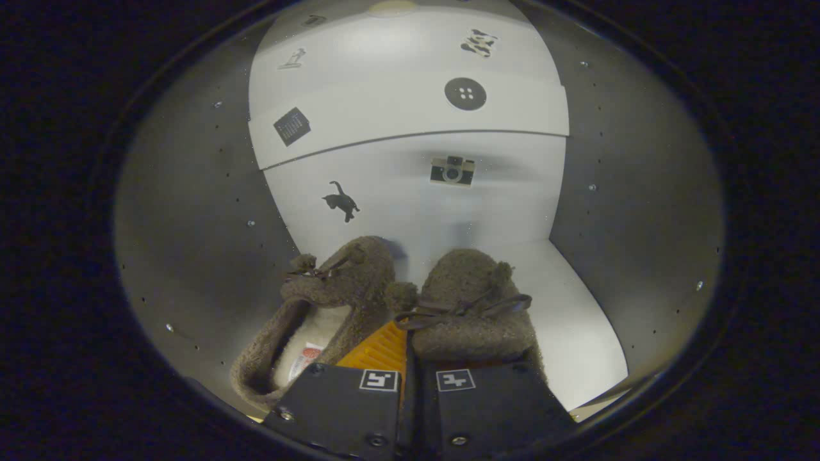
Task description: Open the shoe cabinet door, grab the shoes and put them into the shoe cabinet, then close the shoe cabinet door.
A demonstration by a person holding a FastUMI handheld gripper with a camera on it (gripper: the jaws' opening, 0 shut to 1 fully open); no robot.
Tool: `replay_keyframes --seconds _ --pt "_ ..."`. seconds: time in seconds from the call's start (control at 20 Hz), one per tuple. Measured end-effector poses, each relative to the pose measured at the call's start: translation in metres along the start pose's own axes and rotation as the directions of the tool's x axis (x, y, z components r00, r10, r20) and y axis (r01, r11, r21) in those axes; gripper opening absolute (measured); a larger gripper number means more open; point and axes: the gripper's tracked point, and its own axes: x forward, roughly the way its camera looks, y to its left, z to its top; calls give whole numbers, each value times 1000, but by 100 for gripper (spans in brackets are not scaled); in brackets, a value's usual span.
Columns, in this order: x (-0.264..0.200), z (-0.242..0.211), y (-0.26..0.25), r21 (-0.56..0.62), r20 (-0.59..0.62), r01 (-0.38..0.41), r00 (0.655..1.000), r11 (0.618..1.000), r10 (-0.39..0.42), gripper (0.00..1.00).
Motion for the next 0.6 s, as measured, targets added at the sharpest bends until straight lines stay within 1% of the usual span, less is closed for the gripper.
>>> replay_keyframes --seconds 0.15,0.25,0.35,0.45,0.6 --pt "-3 -1 -1 -7 -11 19 1000 1000 -19 12" --pt "-9 1 0 -2 5 19 1000 1000 -19 15" --pt "-18 1 4 -25 18 11 1000 1000 -11 18" --pt "-29 -1 10 -48 38 -1 999 999 3 32" --pt "-50 5 8 -92 124 36 992 995 -25 53"
